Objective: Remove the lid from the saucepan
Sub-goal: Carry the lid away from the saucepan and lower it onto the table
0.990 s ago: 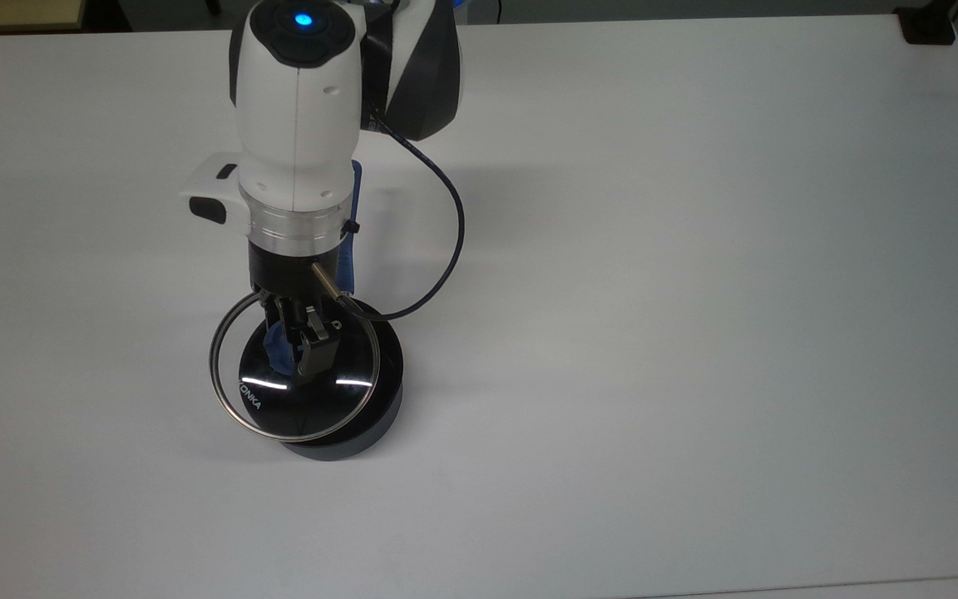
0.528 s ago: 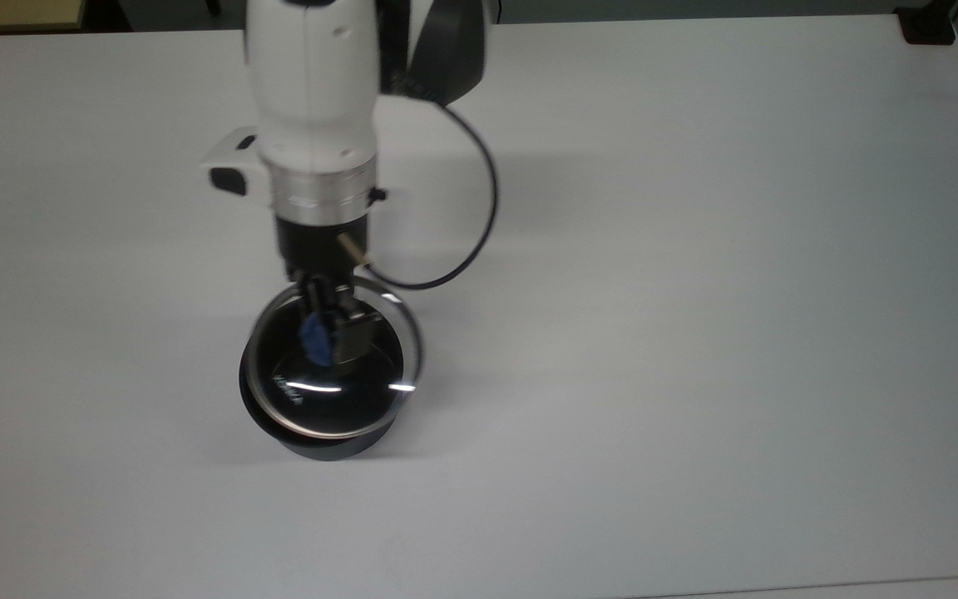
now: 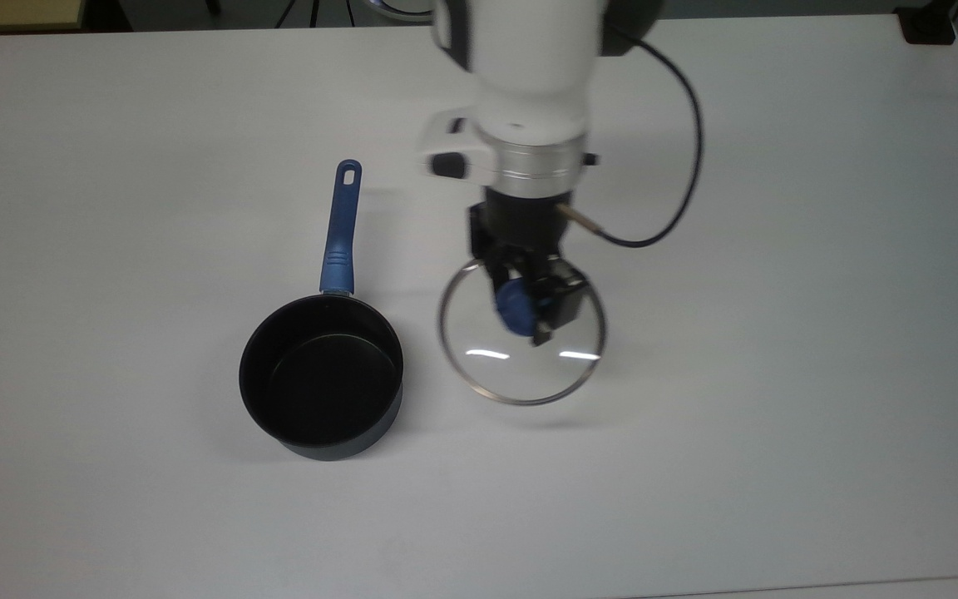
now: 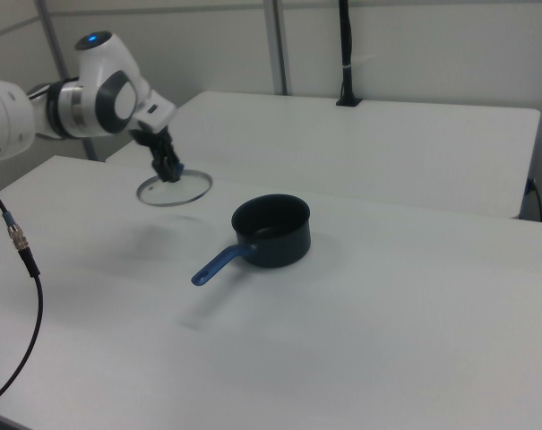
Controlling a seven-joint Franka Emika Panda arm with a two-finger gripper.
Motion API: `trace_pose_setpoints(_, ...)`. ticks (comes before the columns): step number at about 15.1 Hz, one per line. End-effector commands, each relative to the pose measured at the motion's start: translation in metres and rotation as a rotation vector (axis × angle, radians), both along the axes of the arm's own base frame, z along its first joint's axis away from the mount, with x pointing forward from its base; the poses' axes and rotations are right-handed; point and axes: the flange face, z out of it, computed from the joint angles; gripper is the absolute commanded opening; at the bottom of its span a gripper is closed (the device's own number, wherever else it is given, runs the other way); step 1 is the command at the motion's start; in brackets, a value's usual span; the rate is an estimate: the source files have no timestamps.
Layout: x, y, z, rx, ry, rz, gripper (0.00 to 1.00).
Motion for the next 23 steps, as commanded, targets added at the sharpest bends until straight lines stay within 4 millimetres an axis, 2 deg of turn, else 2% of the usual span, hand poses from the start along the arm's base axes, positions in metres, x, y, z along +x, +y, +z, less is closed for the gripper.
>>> trace_pose_setpoints(1,-0.031,0.049,-0.024,0.008,0.037,0.039,0.62)
trace_pose_setpoints(2,-0.042,0.063,-0.042,0.017,0.033,0.051,0.62)
trace_pose_setpoints(3,-0.053,0.077,-0.053,0.022,0.027,0.074,0.62)
trace_pose_setpoints(6,-0.073,0.093,-0.082,0.027,0.035,0.100,0.62)
trace_pose_setpoints(9,-0.102,0.089,-0.078,0.050,0.008,0.098,0.62)
trace_pose_setpoints(12,-0.128,0.104,-0.086,0.057,0.000,0.137,0.63)
trace_pose_setpoints(17,-0.151,0.110,-0.117,0.045,0.030,0.165,0.63)
trace_pose_setpoints(23,-0.148,0.108,-0.114,0.043,0.022,0.167,0.65)
